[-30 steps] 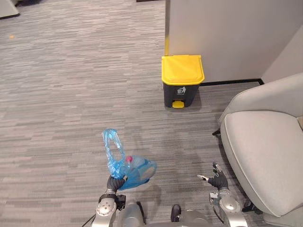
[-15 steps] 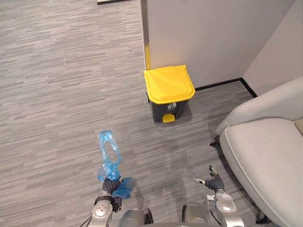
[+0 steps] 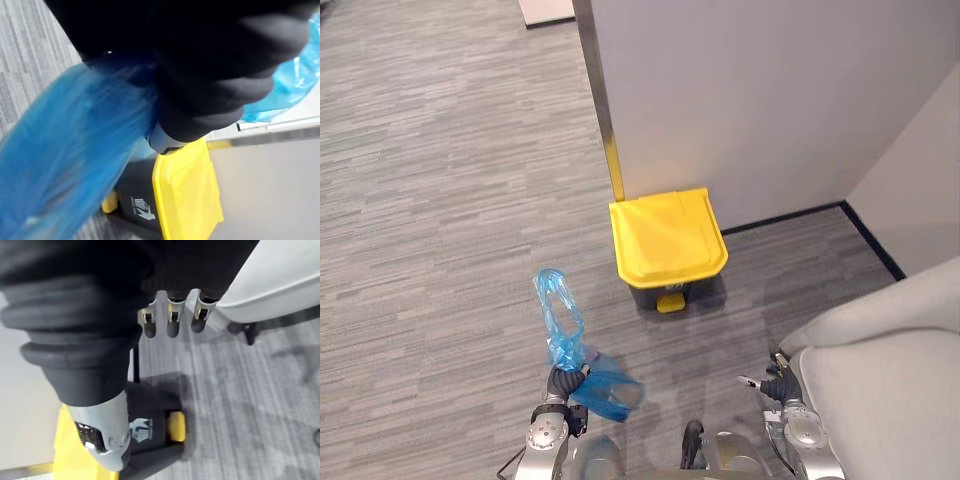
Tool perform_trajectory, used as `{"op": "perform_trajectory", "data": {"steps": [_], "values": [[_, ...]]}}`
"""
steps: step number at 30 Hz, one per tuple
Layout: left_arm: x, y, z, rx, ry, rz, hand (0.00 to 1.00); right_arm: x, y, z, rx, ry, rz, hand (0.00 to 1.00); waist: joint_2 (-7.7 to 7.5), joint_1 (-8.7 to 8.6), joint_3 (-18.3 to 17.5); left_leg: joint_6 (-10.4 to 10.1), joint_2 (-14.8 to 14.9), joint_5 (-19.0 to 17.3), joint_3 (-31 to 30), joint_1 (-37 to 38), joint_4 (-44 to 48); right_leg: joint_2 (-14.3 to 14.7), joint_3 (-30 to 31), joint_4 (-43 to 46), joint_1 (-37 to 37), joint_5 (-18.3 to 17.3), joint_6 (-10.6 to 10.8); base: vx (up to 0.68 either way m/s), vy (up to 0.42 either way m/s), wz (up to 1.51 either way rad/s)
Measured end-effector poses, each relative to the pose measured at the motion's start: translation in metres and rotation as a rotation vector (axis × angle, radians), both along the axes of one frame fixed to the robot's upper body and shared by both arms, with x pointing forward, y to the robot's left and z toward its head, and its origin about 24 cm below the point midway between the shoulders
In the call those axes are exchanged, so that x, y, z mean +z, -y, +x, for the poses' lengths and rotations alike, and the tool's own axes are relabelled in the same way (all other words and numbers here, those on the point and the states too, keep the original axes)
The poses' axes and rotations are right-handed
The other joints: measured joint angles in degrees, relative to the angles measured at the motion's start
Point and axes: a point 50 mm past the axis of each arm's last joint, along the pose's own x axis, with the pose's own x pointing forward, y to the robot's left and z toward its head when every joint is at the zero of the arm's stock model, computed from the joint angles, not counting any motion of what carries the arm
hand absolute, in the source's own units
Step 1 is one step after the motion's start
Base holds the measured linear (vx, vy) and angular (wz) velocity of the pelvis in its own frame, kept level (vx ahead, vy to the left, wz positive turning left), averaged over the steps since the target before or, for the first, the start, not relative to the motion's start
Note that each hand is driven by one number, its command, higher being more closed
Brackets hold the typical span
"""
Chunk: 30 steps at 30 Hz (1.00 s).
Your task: Gather rubbish on tea table into small bin, then transfer packed bag to large trash can.
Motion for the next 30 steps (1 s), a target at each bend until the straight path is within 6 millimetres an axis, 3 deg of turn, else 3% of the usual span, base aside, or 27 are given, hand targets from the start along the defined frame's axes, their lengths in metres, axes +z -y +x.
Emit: {"op": "perform_trajectory", "data": {"steps": [2, 3, 4, 5, 6, 7, 8, 12, 16, 18, 19, 21, 22, 23, 27, 30], "values": [[0.000, 0.001, 0.001, -0.013, 0.002, -0.008, 1.00, -0.002, 0.000, -0.001, -0.018, -0.007, 0.014, 0.00, -0.03, 1.03, 0.10, 0.47, -0.95, -0.31, 0.98, -3.35, -8.80, -0.20, 0.34, -1.49, 1.76, -0.05, 0.44, 0.29, 0.090, -0.27], [-0.001, 0.001, 0.000, -0.014, -0.004, -0.010, 1.00, -0.003, 0.003, -0.002, -0.055, -0.010, 0.029, 0.00, -0.18, 1.01, 0.18, 0.24, -2.43, -0.14, 1.04, -4.17, -16.92, -0.94, 0.49, -1.75, 3.06, -0.70, 1.63, 0.37, 0.211, -0.07], [-0.001, 0.002, 0.000, -0.014, -0.003, -0.011, 1.00, -0.006, 0.007, -0.008, -0.084, -0.024, 0.025, 0.00, -0.22, 0.92, 0.20, -1.55, -4.37, 1.72, 0.81, -4.05, -26.93, -1.84, 0.67, -2.07, 4.59, -1.72, 3.35, 0.31, 0.188, -0.01], [-0.001, 0.002, 0.000, -0.014, -0.003, -0.013, 1.00, -0.006, 0.010, -0.010, -0.094, -0.029, 0.017, 0.00, 0.05, 0.89, 0.03, -2.28, -5.12, 4.04, 0.44, -3.65, -31.73, -1.99, 0.92, -2.07, 5.03, -2.32, 4.31, 0.33, 0.223, -0.10], [-0.002, 0.002, -0.001, -0.009, -0.008, -0.014, 1.00, -0.008, 0.015, -0.013, -0.104, -0.045, 0.004, 0.00, 0.88, 1.03, -0.23, 1.25, -5.64, 11.86, 0.12, -2.79, -36.65, -1.60, 2.04, -2.00, 5.43, -3.88, 6.54, 0.24, 0.186, -0.06], [-0.002, -0.001, -0.001, -0.009, -0.013, -0.004, 1.00, -0.011, 0.011, -0.013, -0.099, -0.061, 0.013, 0.00, -0.46, 0.96, -0.75, 1.30, -7.41, 11.72, 0.85, -2.44, -37.13, -3.14, 3.13, -2.17, 5.46, -4.07, 6.80, 0.37, 0.268, 0.01], [0.000, -0.003, 0.002, -0.014, -0.005, 0.006, 1.00, -0.011, 0.010, -0.013, -0.100, -0.059, 0.015, 0.00, -1.44, 0.88, -1.18, 2.58, -9.29, 10.51, 1.68, -2.34, -37.30, -4.94, 4.01, -2.49, 5.45, -4.56, 7.61, 0.29, 0.202, 0.10], [-0.004, -0.004, -0.004, -0.006, -0.025, 0.006, 1.00, -0.006, 0.006, -0.001, -0.080, -0.029, 0.022, 0.00, -1.51, 1.17, -1.19, 4.27, -11.16, 6.05, 4.49, 0.07, -35.88, -7.87, 7.30, 1.67, 4.96, -4.22, 8.52, 0.23, 0.157, -0.26], [-0.012, -0.010, -0.020, 0.009, -0.083, 0.020, 1.00, -0.008, 0.006, -0.003, -0.075, -0.038, 0.015, 0.00, -1.46, 0.76, -1.56, 4.40, -13.06, 2.94, 5.82, 7.75, -40.73, -11.40, 9.32, 23.07, -2.61, -1.53, 12.58, 0.24, 0.121, -0.24], [-0.010, -0.016, -0.019, 0.017, -0.079, 0.038, 1.00, -0.013, 0.006, -0.010, -0.073, -0.073, 0.009, 0.00, -1.24, 0.49, -1.68, 4.70, -13.01, 3.02, 5.32, 9.85, -41.67, -11.38, 8.24, 27.91, -6.92, -4.69, 10.63, 0.31, 0.037, 0.18], [-0.009, -0.018, -0.018, 0.023, -0.075, 0.050, 1.00, -0.015, 0.006, -0.012, -0.072, -0.086, 0.009, 0.00, -1.13, -0.42, -1.73, 4.74, -12.71, 3.05, 4.52, 10.40, -41.69, -10.19, 7.60, 26.82, -9.12, -5.94, 8.90, 0.27, -0.072, 0.48], [-0.007, -0.023, -0.014, 0.027, -0.062, 0.067, 1.00, -0.017, 0.007, -0.013, -0.073, -0.098, 0.009, 0.00, -0.44, -0.96, -1.73, 4.67, -11.41, 3.09, 2.92, 10.73, -41.41, -6.75, 8.12, 21.67, -12.65, -6.22, 7.97, 0.25, -0.124, 0.44], [-0.006, -0.026, -0.012, 0.036, -0.058, 0.070, 1.00, -0.017, 0.007, -0.013, -0.073, -0.099, 0.008, 0.00, -0.39, -0.92, -1.78, 4.15, -10.93, 3.09, 2.21, 11.42, -41.03, -4.89, 8.39, 14.48, -13.58, -4.70, 7.16, 0.25, -0.163, 0.38], [-0.004, -0.032, -0.012, 0.043, -0.052, 0.084, 1.00, -0.020, 0.007, -0.019, -0.078, -0.114, 0.008, 0.00, -1.79, -0.89, -2.28, 2.57, -12.25, 2.48, 1.23, 12.65, -40.77, -4.48, 9.12, 5.47, -12.88, 6.44, 5.27, 0.26, -0.163, 0.45], [-0.014, -0.018, -0.018, 0.055, -0.085, 0.033, 1.00, -0.020, 0.026, -0.025, -0.089, -0.141, -0.042, 0.00, 2.51, -0.68, -4.63, 0.78, -9.34, 2.12, -1.80, 14.57, -43.29, -1.45, 7.31, 1.06, -8.58, 6.02, 4.49, 0.24, -0.123, 0.15], [-0.014, -0.017, -0.018, 0.052, -0.085, 0.027, 1.00, -0.019, 0.032, -0.026, -0.109, -0.140, -0.046, 0.00, 2.48, -0.84, -4.89, -0.81, -8.23, 3.17, -2.41, 16.65, -46.31, 0.14, 6.17, -3.07, -5.61, 6.95, 3.93, 0.14, -0.075, 0.09]]}}
